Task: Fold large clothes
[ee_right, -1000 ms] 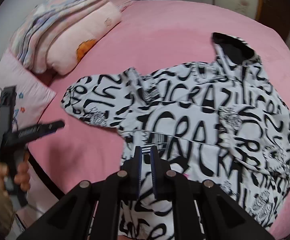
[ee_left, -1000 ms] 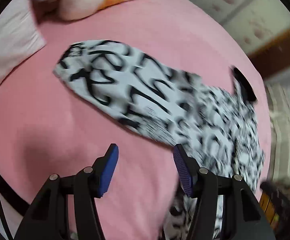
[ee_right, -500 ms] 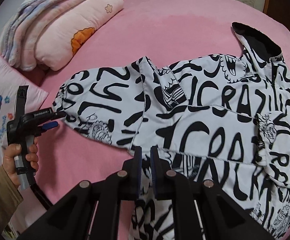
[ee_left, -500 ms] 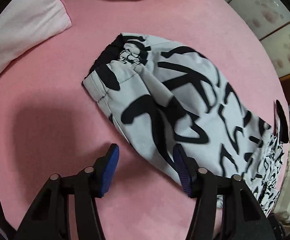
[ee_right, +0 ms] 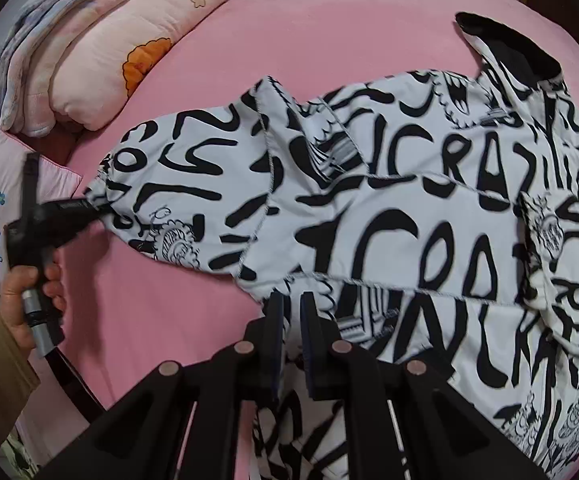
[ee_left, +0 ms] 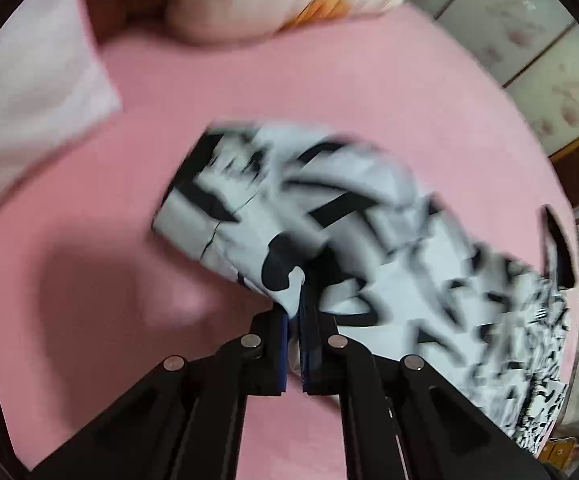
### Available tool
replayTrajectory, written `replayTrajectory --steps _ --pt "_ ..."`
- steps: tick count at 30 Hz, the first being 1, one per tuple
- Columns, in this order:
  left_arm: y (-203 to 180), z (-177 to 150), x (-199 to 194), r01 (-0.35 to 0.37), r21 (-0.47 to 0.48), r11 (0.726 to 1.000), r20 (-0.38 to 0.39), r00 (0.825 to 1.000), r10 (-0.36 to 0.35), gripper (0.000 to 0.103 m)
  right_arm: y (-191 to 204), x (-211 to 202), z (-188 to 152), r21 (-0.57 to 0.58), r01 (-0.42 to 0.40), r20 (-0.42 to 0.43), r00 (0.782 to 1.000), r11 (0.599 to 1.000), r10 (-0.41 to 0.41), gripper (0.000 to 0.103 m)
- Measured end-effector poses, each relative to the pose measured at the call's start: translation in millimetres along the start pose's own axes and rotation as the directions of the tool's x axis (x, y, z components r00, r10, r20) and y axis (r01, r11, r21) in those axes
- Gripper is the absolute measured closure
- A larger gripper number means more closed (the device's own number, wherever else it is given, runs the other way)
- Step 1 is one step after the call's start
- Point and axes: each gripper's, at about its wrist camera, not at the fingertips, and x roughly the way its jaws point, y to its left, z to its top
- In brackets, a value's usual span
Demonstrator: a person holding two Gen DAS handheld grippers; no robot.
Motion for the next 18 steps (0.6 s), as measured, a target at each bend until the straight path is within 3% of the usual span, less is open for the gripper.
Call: replayTrajectory --steps 3,6,9,10,13,15,17,18 --pt "-40.4 -0.6 -46.8 0.096 0.045 0.994 0.093 0.991 -0.100 0.101 -17.3 -9.3 -6.6 0.033 -0.001 0.009 1.000 0.999 0.000 0.095" --pt "-107.0 -13.1 -100.0 0.202 0.150 0.968 0.165 0.960 -0.226 0.101 -43.4 -21.3 -13.5 0.084 -0.002 0.023 1.000 0.996 0.000 0.095" --pt "-181.2 -38.7 -134.4 0.283 0.286 0.915 0.179 0.923 -0.341 0.101 -72.7 -32.1 -20.7 0.134 -0.003 0.039 0.999 0.991 -0.003 0.095" --pt "-215.3 -53.4 -140.7 0.303 0.356 0.884 0.169 0.910 -0.380 0.101 -86.0 -37.0 -24.4 0.155 -0.001 0.048 0.999 0.988 -0.007 0.095" --pt "-284.0 -90.5 -136.4 0.315 0.506 0.803 0.111 0.900 -0.422 0.100 -120.4 -49.8 -33.5 0.208 0.006 0.068 0.997 0.978 -0.021 0.095" --pt "-338.3 -127.6 -111.5 0.330 0.594 0.733 0.007 0.910 -0.415 0.100 -149.6 -59.5 -43.6 0.255 0.017 0.080 0.996 0.967 -0.039 0.095" --pt "-372.9 -160.1 -86.7 0.348 0.643 0.682 -0.092 0.919 -0.382 0.090 -180.4 -66.3 -55.8 0.298 0.029 0.080 0.995 0.954 -0.055 0.095" --pt "-392.2 -180.5 -66.2 0.383 0.659 0.647 -0.185 0.917 -0.354 0.079 -191.1 -68.6 -60.0 0.311 0.036 0.077 0.995 0.950 -0.063 0.094"
